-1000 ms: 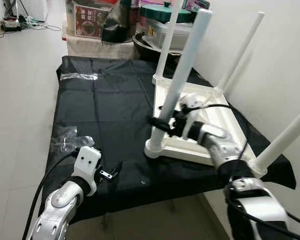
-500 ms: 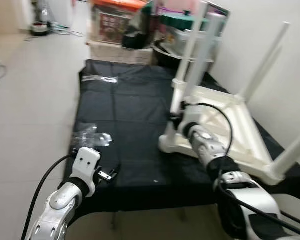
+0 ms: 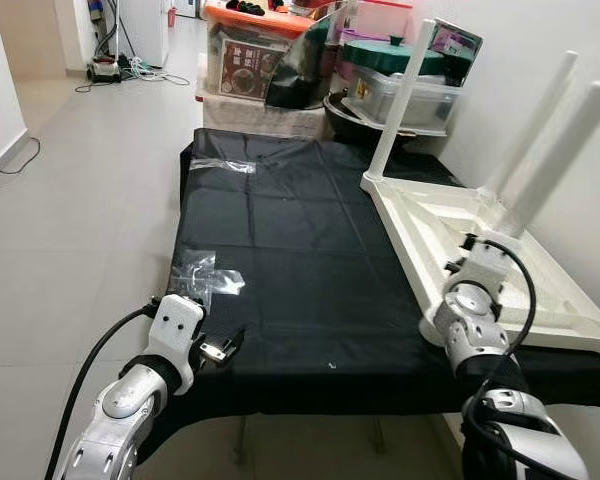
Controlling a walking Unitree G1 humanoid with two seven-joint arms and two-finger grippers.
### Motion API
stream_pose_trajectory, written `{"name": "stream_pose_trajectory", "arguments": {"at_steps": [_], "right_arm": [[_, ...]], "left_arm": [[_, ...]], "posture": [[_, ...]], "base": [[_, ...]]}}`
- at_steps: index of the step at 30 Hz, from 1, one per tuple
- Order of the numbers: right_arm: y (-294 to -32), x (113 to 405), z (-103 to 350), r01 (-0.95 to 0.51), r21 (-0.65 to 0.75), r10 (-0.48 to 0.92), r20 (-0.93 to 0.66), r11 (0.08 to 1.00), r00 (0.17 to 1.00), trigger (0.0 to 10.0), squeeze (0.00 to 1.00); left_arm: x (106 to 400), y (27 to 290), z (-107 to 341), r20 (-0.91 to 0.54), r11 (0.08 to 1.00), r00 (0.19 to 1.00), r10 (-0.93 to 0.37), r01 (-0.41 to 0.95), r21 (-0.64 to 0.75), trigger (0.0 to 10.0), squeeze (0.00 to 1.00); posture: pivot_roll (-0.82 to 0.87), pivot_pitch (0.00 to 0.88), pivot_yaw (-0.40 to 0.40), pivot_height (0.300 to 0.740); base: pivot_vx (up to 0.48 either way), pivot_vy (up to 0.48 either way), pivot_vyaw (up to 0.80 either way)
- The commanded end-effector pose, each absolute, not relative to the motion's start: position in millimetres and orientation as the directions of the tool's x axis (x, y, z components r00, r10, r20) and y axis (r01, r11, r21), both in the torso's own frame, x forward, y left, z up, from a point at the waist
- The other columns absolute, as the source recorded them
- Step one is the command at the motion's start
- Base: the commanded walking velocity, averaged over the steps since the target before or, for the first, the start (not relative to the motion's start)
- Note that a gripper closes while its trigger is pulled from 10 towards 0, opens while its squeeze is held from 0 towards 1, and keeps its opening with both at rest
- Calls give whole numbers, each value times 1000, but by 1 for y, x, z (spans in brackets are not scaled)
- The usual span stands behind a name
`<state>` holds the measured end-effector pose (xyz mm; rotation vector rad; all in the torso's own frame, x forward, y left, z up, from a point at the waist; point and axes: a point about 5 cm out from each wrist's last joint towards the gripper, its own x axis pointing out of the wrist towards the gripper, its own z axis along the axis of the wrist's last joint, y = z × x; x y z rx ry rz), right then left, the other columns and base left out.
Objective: Building children table
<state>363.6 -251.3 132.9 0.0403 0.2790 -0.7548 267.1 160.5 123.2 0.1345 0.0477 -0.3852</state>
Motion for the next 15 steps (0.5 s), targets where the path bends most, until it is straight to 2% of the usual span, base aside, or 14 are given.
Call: {"name": "stream_pose_trajectory", "arguments": {"at_steps": [1,2,3,4,6,7,8,9,11,13,15], "right_arm": [[-262,341,92,694,-218,-712,-399,686,578,10000,0],[-250,350,99,657,-120,-643,-394,744,656,10000,1000],[-250,350,99,657,-120,-643,-394,744,656,10000,1000],[-234,364,116,549,14,-511,-345,836,787,10000,1000],[-234,364,116,549,14,-511,-345,836,787,10000,1000],[-225,373,134,453,91,-417,-266,887,869,10000,1000],[-219,381,150,326,125,-301,-186,937,935,10000,0],[-221,385,165,232,141,-218,-108,962,970,10000,0],[-221,385,165,232,141,-218,-108,962,970,10000,0],[-231,389,185,120,138,-119,-14,983,993,10000,0],[-237,389,191,84,134,-87,15,987,996,10000,0]], "left_arm": [[268,156,119,-90,910,917,-388,397,121,10000,0],[268,156,119,-90,910,918,-387,396,122,10000,0],[268,156,119,-90,910,918,-387,396,122,10000,0],[268,156,119,-90,911,918,-385,394,121,10000,0],[268,156,119,-90,911,918,-385,394,121,10000,0],[268,156,119,-90,911,919,-384,393,121,10000,0],[268,156,119,-90,912,919,-384,393,121,10000,0],[268,156,119,-88,912,920,-383,391,123,10000,0],[268,156,119,-88,912,920,-383,391,123,10000,0],[269,157,120,-84,914,922,-378,386,126,10000,0],[270,158,120,-83,915,923,-375,383,127,10000,0]], "posture": [[127,0,-178,740],[127,0,-178,740],[127,0,-178,740],[127,0,-178,740],[127,0,-178,740],[128,0,-182,740],[129,0,-184,740],[134,0,-190,740],[134,0,-190,740],[140,0,-196,740],[140,0,-196,740]], "base": [[0,0,0],[0,0,0],[0,0,0],[0,0,0],[0,0,0],[0,0,0],[0,0,0],[0,0,0],[0,0,0],[0,0,0],[0,0,0]]}}
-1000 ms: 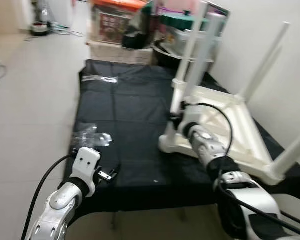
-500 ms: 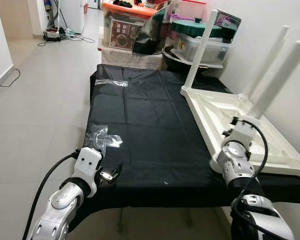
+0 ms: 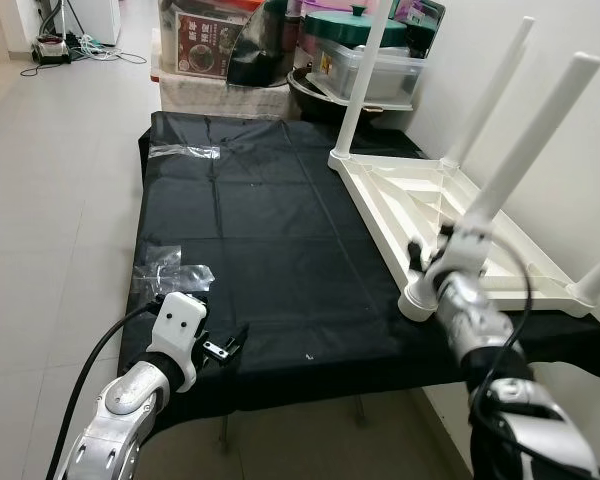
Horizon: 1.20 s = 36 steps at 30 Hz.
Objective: Building children table
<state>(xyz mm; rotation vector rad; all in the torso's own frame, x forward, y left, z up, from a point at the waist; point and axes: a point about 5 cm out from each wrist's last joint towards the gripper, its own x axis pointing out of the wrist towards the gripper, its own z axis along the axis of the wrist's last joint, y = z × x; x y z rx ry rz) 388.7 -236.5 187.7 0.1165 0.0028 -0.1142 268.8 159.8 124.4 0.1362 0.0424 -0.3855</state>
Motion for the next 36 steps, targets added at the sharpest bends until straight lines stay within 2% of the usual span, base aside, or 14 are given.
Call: {"name": "stream_pose_trajectory", "arguments": {"at_steps": [1,12,14,15,16,17,18,20,23,30,32,33,34,36], "right_arm": [[-245,390,197,58,114,-61,29,992,998,10000,0],[-259,390,212,-111,31,109,56,993,992,10000,0],[-239,390,214,-372,27,369,72,928,927,9098,0],[-239,390,214,-372,27,369,72,928,927,9098,0],[-222,387,212,-530,5,529,68,848,846,4078,0],[-222,387,212,-530,5,529,68,848,846,4078,0],[-204,385,208,-648,-24,648,56,761,759,2039,0],[-190,383,203,-709,-27,710,47,704,703,863,0],[-182,382,199,-729,-22,729,38,685,684,0,0],[-181,389,183,-586,34,586,14,810,810,0,0],[-201,395,164,-201,56,206,-101,978,973,0,0],[-201,395,164,-201,56,206,-101,978,973,0,0],[-222,393,153,85,28,-78,-193,996,978,0,0],[-222,393,153,85,28,-78,-193,996,978,0,0]], "left_arm": [[269,159,120,-83,916,924,-372,380,129,10000,0],[268,159,119,-84,916,925,-371,379,130,10000,0],[270,159,121,-80,915,924,-373,381,135,10000,0],[270,159,121,-80,915,924,-373,381,135,10000,0],[271,160,122,-78,915,925,-372,380,138,10000,0],[271,160,122,-78,915,925,-372,380,138,10000,0],[271,160,122,-78,915,925,-372,379,139,10000,0],[270,159,121,-80,914,924,-373,381,138,10000,0],[270,158,120,-81,914,924,-375,383,137,10000,0],[269,158,120,-85,914,923,-375,384,135,10000,0],[269,158,120,-88,912,922,-378,387,135,10000,0],[269,158,120,-88,912,922,-378,387,135,10000,0],[270,158,120,-89,911,920,-380,390,136,10000,0],[270,158,120,-89,911,920,-380,390,136,10000,0]], "posture": [[140,0,-196,740],[157,0,-202,740],[164,0,-205,740],[164,0,-205,740],[165,0,-207,740],[165,0,-207,740],[165,0,-207,740],[166,0,-207,740],[167,0,-207,740],[160,0,-201,740],[145,0,-187,740],[145,0,-187,740],[143,0,-185,740],[143,0,-185,740]], "base": [[0,0,0],[0,0,0],[0,0,0],[0,0,0],[0,0,0],[0,0,0],[0,0,0],[0,0,0],[0,0,0],[0,0,0],[0,0,0],[0,0,0],[0,0,0],[0,0,0]]}}
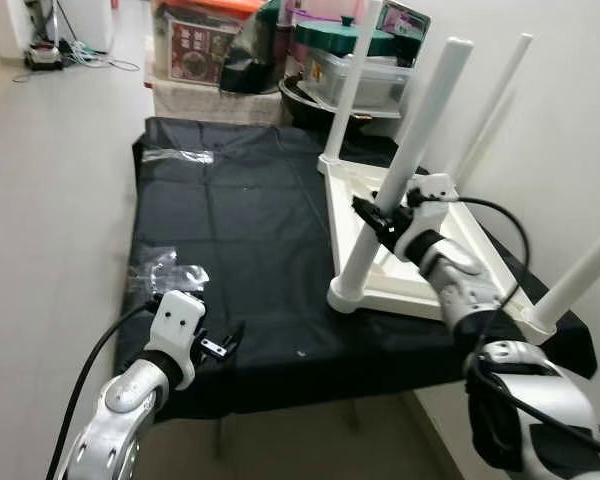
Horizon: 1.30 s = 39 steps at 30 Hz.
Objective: Building children table
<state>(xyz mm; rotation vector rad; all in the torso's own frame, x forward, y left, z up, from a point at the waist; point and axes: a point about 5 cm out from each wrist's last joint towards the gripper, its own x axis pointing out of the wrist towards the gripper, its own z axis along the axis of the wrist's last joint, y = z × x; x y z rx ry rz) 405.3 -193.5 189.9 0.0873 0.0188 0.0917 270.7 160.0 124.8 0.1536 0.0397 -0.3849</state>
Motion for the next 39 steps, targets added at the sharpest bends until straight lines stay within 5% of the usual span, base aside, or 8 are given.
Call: {"name": "stream_pose_trajectory", "arguments": {"at_steps": [1,8,9,14,15,18,19,39], "right_arm": [[-247,382,138,357,-5,-344,-281,934,896,0,0],[-263,355,106,618,-128,-618,-352,776,703,941,0],[-245,355,101,583,-127,-585,-358,802,727,10000,0],[-234,356,103,559,-89,-552,-341,825,761,10000,0],[-223,362,112,509,-30,-494,-298,860,817,10000,1000],[-214,371,126,424,53,-401,-237,904,885,10000,1000],[-208,380,144,319,113,-299,-164,941,940,10000,0],[-173,392,173,-527,-9,524,-88,850,847,9216,0]], "left_arm": [[270,157,120,-89,910,920,-383,392,135,10000,0],[268,156,118,-95,908,917,-387,397,133,10000,0],[266,157,117,-99,908,916,-388,399,132,10000,0],[266,157,117,-101,907,916,-389,400,132,10000,0],[266,157,117,-101,907,916,-389,400,133,10000,0],[267,157,118,-100,906,915,-390,401,133,10000,0],[267,157,117,-100,906,915,-391,402,134,10000,0],[270,159,121,-94,906,917,-387,398,145,10000,0]], "posture": [[137,0,-184,740],[139,0,-183,740],[131,0,-173,740],[130,0,-173,740],[129,0,-171,740],[129,0,-171,740],[122,0,-167,740],[161,0,-180,740]], "base": [[0,0,0],[0,0,0],[0,0,0],[0,0,0],[0,0,0],[0,0,0],[0,0,0],[0,0,0]]}}
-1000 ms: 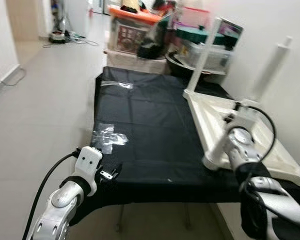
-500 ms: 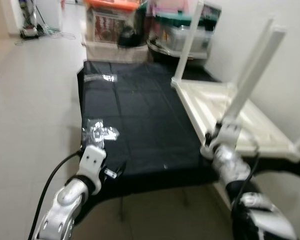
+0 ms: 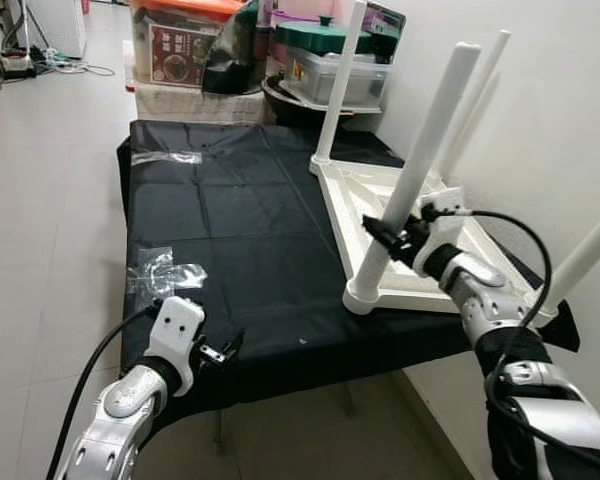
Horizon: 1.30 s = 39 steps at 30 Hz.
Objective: Building children table
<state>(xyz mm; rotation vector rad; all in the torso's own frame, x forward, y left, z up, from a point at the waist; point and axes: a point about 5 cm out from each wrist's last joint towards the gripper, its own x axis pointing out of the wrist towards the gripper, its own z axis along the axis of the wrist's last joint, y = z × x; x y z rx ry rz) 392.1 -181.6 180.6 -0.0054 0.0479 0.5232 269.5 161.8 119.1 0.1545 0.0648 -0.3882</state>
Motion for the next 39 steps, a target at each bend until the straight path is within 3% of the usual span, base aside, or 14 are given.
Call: {"name": "stream_pose_trajectory", "arguments": {"at_steps": [1,6,7,11,12,15,18,25,26,29,30,35,36,39], "right_arm": [[-170,393,171,-520,-16,515,-102,854,851,9176,0],[-169,396,175,-491,-15,488,-88,871,868,5922,0],[-171,398,178,-455,-2,454,-73,890,888,627,0],[-178,401,181,-382,-6,381,-59,924,923,0,0],[-208,402,177,-20,16,22,-91,1000,996,0,0],[-222,400,172,153,19,-150,-125,988,981,0,0],[-245,374,134,577,-92,-581,-231,812,781,0,0],[-210,362,116,560,-113,-569,-256,821,782,0,0],[-189,362,119,470,-69,-472,-244,880,847,8706,0],[-168,364,129,339,-12,-335,-186,941,924,10000,0],[-157,368,152,180,34,-179,-41,983,983,10000,1000],[-164,375,164,144,20,-144,-7,989,990,10000,1000],[-165,379,174,77,51,-78,14,996,997,10000,0],[-160,379,204,-247,82,235,138,966,962,10000,0]], "left_arm": [[270,159,121,-93,906,917,-388,398,147,10000,0],[271,160,123,-91,906,918,-387,397,151,10000,0],[271,160,123,-90,906,919,-385,395,152,10000,0],[270,161,123,-91,906,919,-384,394,153,10000,0],[268,162,122,-94,906,918,-385,395,152,10000,0],[268,162,122,-95,906,918,-386,396,152,10000,0],[269,158,121,-97,901,912,-399,409,147,10000,0],[270,156,121,-97,895,907,-411,421,145,10000,0],[271,156,122,-96,893,905,-414,425,147,10000,0],[271,156,122,-96,892,904,-417,427,148,10000,0],[272,158,122,-96,891,903,-418,428,148,10000,0],[273,157,122,-96,892,903,-418,428,147,10000,0],[272,156,121,-95,892,904,-418,428,145,10000,0],[271,154,120,-94,894,905,-415,425,139,10000,0]], "posture": [[161,0,-180,740],[177,0,-186,740],[177,0,-185,740],[174,0,-181,740],[164,0,-174,740],[162,0,-172,740],[149,0,-161,740],[134,0,-144,740],[134,0,-144,740],[124,0,-137,740],[118,0,-137,740],[120,0,-145,740],[121,0,-148,740],[123,0,-154,740]], "base": [[0,0,0],[0,0,0],[0,0,0],[0,0,0],[0,0,0],[0,0,0],[0,0,0],[0,0,0],[0,0,0],[0,0,0],[0,0,0],[0,0,0],[0,0,0],[0,0,0]]}}
